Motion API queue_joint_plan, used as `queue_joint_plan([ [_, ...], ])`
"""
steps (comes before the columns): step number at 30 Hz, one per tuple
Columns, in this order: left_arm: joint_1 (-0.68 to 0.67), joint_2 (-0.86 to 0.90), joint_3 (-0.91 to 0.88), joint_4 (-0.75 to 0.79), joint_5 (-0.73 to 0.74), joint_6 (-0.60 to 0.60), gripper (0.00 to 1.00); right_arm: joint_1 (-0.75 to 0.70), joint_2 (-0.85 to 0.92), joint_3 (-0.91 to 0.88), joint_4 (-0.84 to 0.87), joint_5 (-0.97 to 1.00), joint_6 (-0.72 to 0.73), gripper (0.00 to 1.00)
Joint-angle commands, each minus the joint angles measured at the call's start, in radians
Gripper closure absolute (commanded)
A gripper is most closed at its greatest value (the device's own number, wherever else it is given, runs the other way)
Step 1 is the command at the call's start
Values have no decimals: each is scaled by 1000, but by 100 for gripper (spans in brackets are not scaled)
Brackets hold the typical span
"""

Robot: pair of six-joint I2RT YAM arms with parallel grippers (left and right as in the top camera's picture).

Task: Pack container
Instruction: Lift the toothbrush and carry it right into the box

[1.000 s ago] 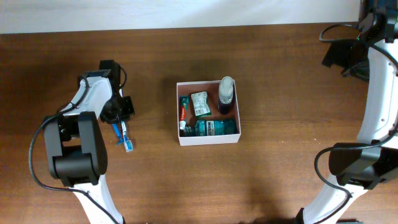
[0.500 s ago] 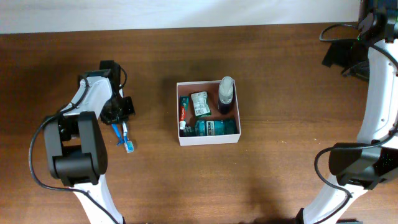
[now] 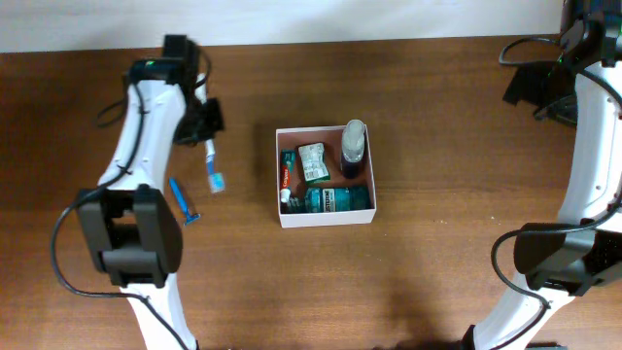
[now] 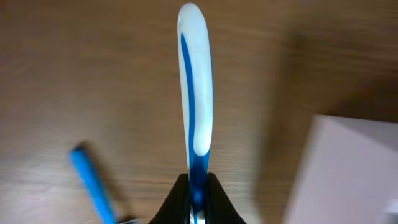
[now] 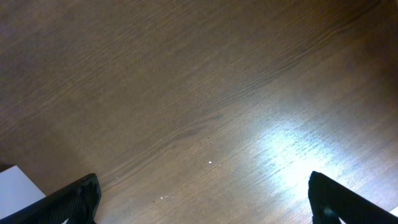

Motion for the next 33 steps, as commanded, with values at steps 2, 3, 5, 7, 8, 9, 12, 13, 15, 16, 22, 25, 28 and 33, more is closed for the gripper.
queue_joint_plan([
  [2,-97,5,62,-9,99,-54,100,-3,-28,17,0,16,1,2],
  [3,-118,5,70,-9,110,-61,100,-3,-28,17,0,16,1,2],
  [5,-158,5,80,-9,134,-64,100,-3,-28,17,0,16,1,2],
  [7,-194,5,82,-9,150,-64,100,-3,-28,17,0,16,1,2],
  [8,-211,5,82,-10,150,-64,100,-3,-28,17,0,16,1,2],
  [9,-227,5,82,-10,150,-64,100,-3,-28,17,0,16,1,2],
  [12,-275,5,82,-9,148,-64,100,-3,-28,17,0,16,1,2],
  [13,-286,5,82,-9,147,-64,100,-3,-28,17,0,16,1,2],
  [15,-304,6,79,-9,145,-64,100,-3,-28,17,0,16,1,2],
  [16,-311,6,78,-9,145,-64,100,-3,-28,17,0,16,1,2],
  [22,-352,35,77,-9,145,-64,99,-3,-28,17,0,16,1,2],
  [25,-364,66,77,-10,145,-63,99,-3,-28,17,0,16,1,2],
  [28,-364,78,77,-8,145,-63,99,-3,-28,17,0,16,1,2],
  [33,-364,84,77,-8,127,-63,99,-3,-28,17,0,16,1,2],
])
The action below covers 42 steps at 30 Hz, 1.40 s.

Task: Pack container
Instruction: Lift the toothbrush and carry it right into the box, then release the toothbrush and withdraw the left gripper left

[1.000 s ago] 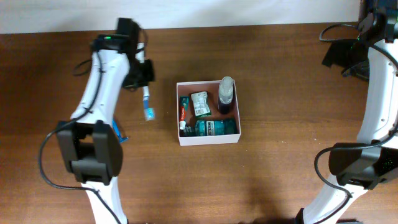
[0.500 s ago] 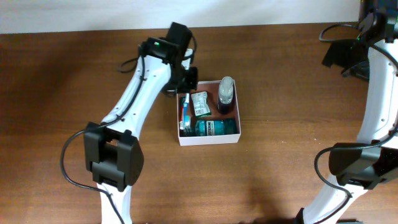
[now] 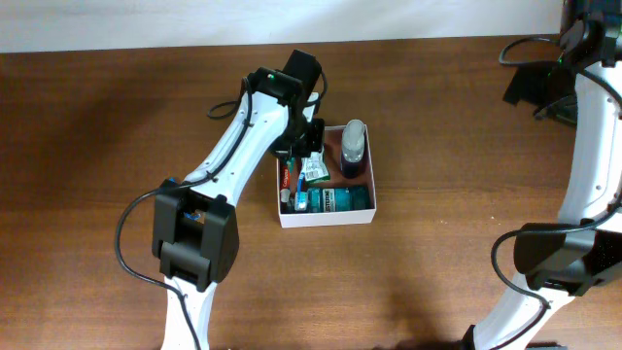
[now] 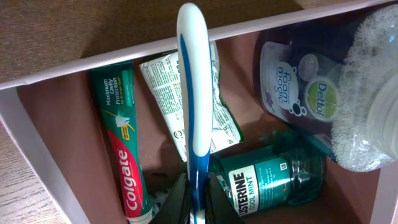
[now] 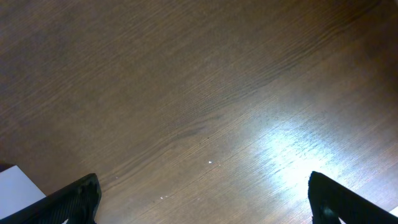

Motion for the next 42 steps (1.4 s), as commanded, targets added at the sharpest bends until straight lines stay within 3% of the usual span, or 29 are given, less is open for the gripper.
queue_joint_plan([
  [1,0,7,17,-3,-15,-9,99,-3,-28,17,0,16,1,2],
  [20,-1,12,17,-34,-34,-3,100,-3,-28,17,0,16,1,1],
  [34,-48,58,17,-23,-34,153,99,-3,-28,17,0,16,1,2],
  [39,-50,58,18,-23,-34,153,62,-3,-28,17,0,16,1,2],
  [42,-50,56,24,-30,-34,153,59,-3,-28,17,0,16,1,2],
])
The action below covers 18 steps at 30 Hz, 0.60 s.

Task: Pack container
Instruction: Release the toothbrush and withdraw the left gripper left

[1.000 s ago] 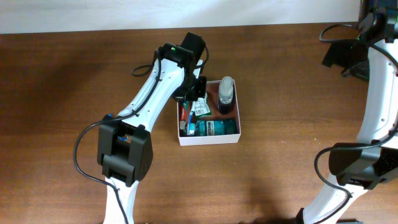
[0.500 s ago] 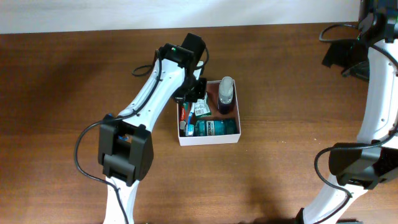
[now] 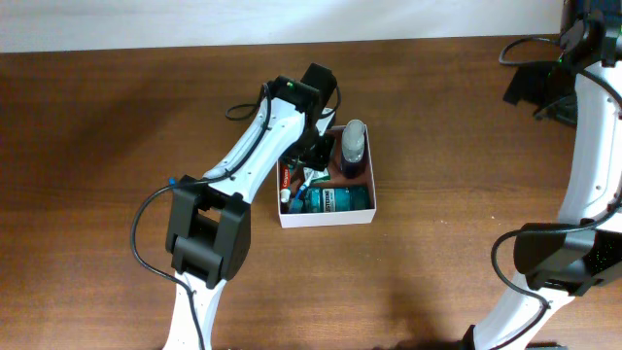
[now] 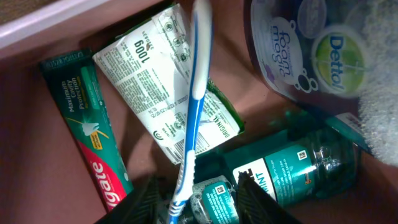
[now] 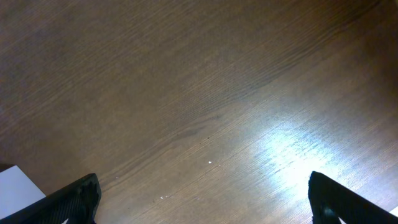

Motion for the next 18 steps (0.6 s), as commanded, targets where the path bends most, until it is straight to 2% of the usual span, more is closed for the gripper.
queue_joint_plan([
  [1,2,2,35,-11,-3,13,59,-3,-28,17,0,16,1,2],
  [5,8,-5,129,-50,-5,13,59,-3,-28,17,0,16,1,2],
  [8,46,-6,291,-100,-71,8,60,-3,-28,17,0,16,1,2],
  [9,57,-6,324,-107,-91,-9,61,-3,-28,17,0,16,1,2],
  [13,138,-6,433,-142,-116,-174,77,-3,-28,17,0,16,1,2],
  [18,278,-6,452,-203,-116,-233,76,-3,-28,17,0,16,1,2],
])
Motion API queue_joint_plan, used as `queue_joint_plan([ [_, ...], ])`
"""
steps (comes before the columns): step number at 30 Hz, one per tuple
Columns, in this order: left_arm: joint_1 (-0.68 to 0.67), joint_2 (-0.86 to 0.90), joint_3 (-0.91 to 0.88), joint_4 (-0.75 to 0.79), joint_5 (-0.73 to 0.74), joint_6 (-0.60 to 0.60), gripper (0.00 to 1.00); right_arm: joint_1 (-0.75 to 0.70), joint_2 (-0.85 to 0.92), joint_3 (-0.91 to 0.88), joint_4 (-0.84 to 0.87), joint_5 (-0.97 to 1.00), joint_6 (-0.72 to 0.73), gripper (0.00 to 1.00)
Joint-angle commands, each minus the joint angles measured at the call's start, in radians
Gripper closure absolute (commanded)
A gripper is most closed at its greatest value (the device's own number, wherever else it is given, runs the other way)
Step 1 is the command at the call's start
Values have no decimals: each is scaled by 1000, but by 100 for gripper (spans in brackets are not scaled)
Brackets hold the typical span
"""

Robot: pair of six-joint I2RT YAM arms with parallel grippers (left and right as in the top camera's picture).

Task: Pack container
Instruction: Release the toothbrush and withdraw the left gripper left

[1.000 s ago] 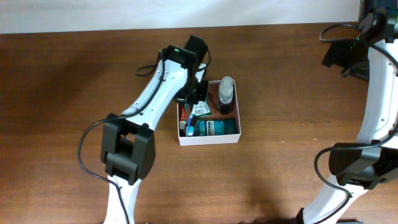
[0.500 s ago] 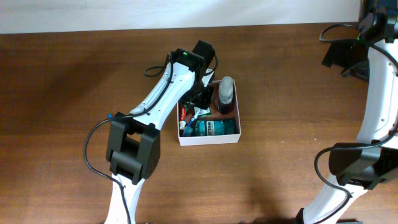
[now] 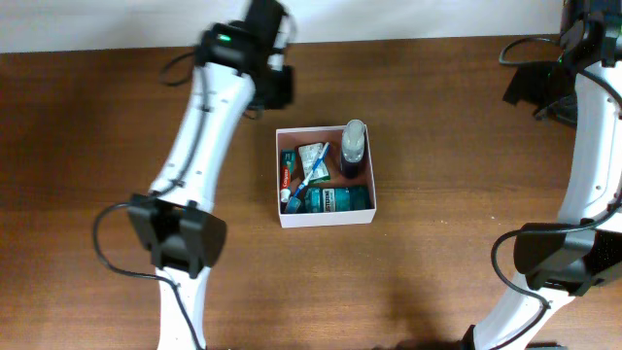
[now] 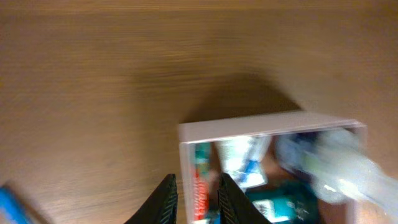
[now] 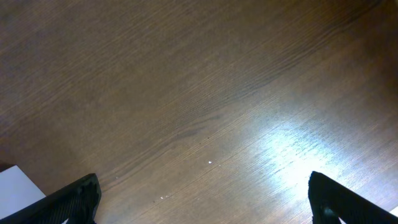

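Observation:
The white box [image 3: 327, 220] holds a Colgate tube [image 3: 287, 173], a green-white packet [image 3: 312, 154], a Dettol bottle [image 3: 353, 148] and a Listerine bottle [image 3: 337, 199]. A blue-and-white toothbrush [image 3: 313, 169] lies slanted across the packet. My left gripper [image 3: 274, 86] hangs beyond the box's far left corner, open with nothing in it; in the left wrist view the left gripper [image 4: 196, 202] looks down on the box wall [image 4: 249, 128]. A blue razor [image 4: 7, 194] shows blurred at that view's lower left edge. My right gripper [image 5: 202, 205] is wide open.
Bare brown table surrounds the box. The left arm [image 3: 199, 136] stretches over the table's left half and hides the spot beneath it. The right arm [image 3: 588, 126] stands along the right edge, its gripper [image 3: 530, 87] at the far right.
My left gripper has moved from inside the box to above the table off its far left corner. The toothbrush stays in the box. The right arm has not moved.
My left gripper first held the toothbrush over the table left of the box, beside the razor. Then it held the brush over the box's contents. Then it was open with the brush lying on the packet. Now it is away from the box.

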Motion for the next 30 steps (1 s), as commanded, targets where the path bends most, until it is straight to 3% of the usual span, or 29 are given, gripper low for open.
queue_joint_plan([
  [1,127,-6,14,-55,-29,-103,72,-3,-28,17,0,16,2,2],
  [14,410,-3,-72,-180,-9,-129,58,-3,-28,17,0,16,2,2],
  [20,418,-3,-229,-214,2,-129,55,-3,-28,17,0,16,2,2],
  [30,420,-3,-528,-132,31,-87,55,-3,-28,17,0,16,2,2],
])
